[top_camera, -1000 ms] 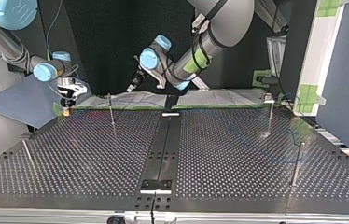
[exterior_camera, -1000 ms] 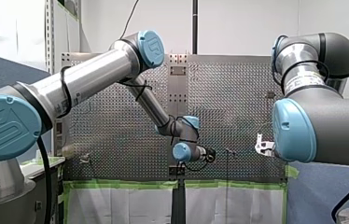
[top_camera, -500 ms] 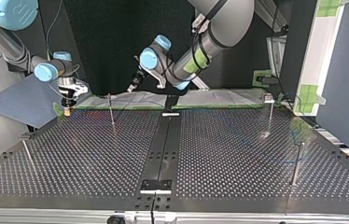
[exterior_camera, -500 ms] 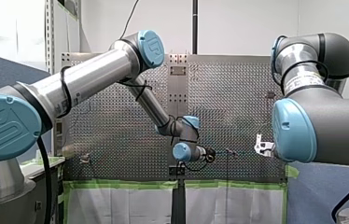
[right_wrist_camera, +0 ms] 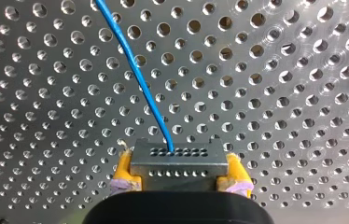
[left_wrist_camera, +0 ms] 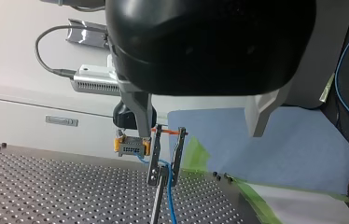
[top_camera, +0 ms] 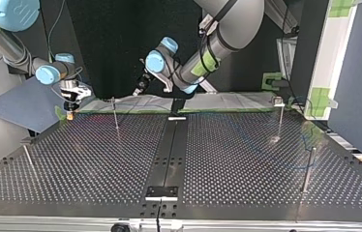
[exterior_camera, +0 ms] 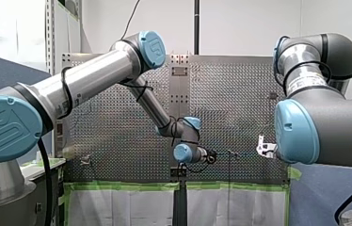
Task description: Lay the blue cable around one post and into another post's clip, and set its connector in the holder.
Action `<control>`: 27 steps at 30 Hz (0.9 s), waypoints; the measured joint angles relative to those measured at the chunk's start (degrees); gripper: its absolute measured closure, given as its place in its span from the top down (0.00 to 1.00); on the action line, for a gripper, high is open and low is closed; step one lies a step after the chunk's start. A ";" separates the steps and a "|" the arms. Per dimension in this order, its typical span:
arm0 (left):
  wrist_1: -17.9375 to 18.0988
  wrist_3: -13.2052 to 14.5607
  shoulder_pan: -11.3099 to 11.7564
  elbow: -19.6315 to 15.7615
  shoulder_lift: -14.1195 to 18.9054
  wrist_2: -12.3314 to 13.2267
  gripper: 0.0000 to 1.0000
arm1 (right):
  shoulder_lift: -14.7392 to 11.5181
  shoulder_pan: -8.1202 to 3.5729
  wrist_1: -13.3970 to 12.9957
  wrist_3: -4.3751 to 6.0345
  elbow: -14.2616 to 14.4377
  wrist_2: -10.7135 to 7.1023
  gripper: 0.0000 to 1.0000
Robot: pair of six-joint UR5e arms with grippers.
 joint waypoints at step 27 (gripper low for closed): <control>5.54 -0.22 -0.60 -9.87 9.37 -7.18 1.00 | 0.08 0.00 0.14 0.52 0.01 -0.23 0.00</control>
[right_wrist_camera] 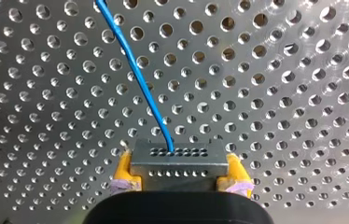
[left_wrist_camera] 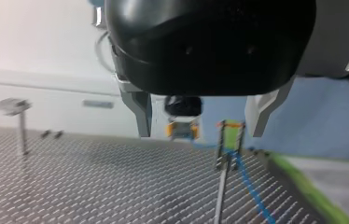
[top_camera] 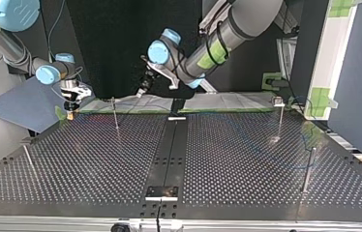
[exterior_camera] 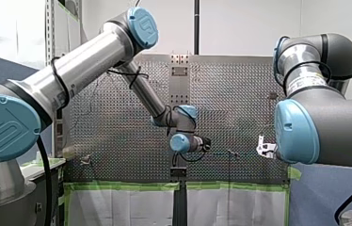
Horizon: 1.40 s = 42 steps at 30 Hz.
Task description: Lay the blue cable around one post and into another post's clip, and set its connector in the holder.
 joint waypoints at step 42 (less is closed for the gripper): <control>14.17 -14.73 4.15 -21.00 20.98 -2.88 1.00 | 0.18 1.22 -0.06 1.32 -0.01 -1.08 0.00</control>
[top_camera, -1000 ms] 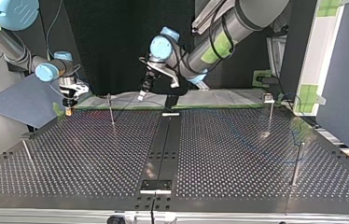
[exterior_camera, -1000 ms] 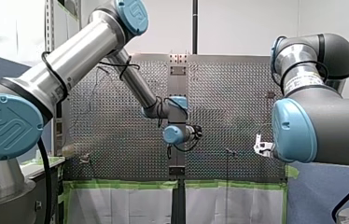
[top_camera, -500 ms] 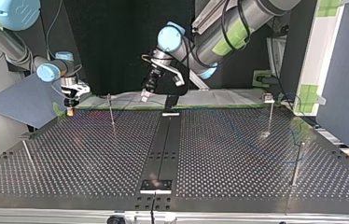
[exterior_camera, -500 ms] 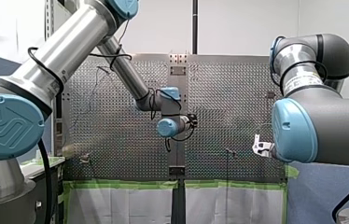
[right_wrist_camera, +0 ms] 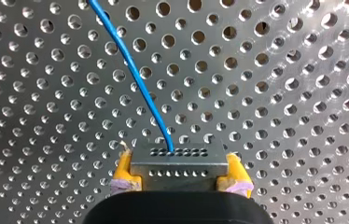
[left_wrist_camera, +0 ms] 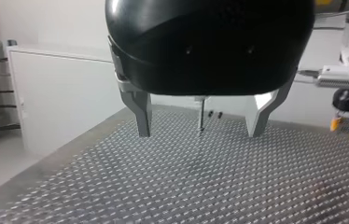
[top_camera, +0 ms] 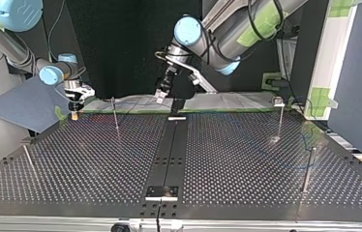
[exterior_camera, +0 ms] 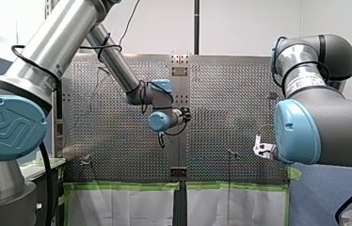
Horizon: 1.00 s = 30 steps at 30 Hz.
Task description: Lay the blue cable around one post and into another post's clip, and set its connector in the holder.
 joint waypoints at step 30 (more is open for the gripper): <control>4.53 6.46 2.03 -14.76 11.39 -5.94 1.00 | 0.17 0.52 -0.06 0.00 0.00 -0.01 0.00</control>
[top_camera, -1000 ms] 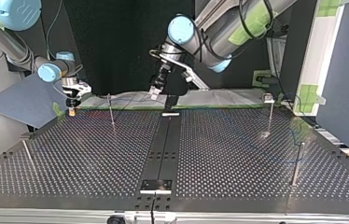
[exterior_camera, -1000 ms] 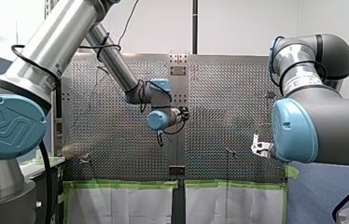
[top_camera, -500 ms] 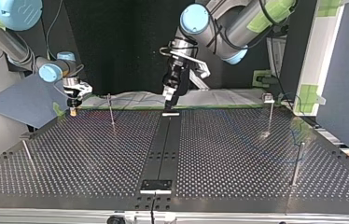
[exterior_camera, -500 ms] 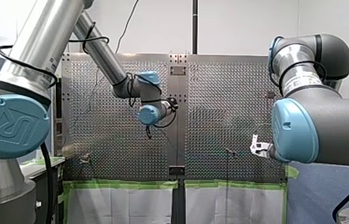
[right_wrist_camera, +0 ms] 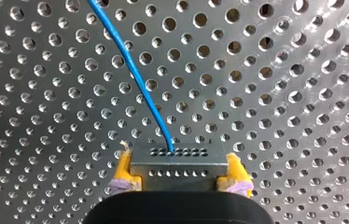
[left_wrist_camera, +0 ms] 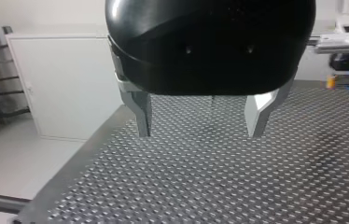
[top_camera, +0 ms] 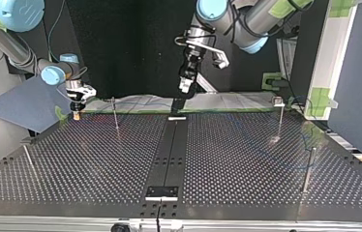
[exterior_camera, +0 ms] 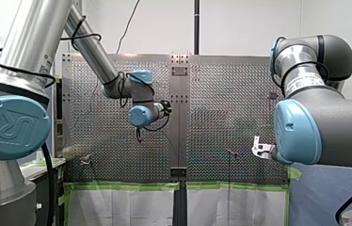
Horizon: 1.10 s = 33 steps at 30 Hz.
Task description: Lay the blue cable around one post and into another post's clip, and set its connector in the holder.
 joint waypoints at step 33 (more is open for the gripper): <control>12.50 -2.87 0.01 -16.79 -4.73 2.38 1.00 | 0.22 0.48 -0.16 -0.02 0.00 0.00 0.00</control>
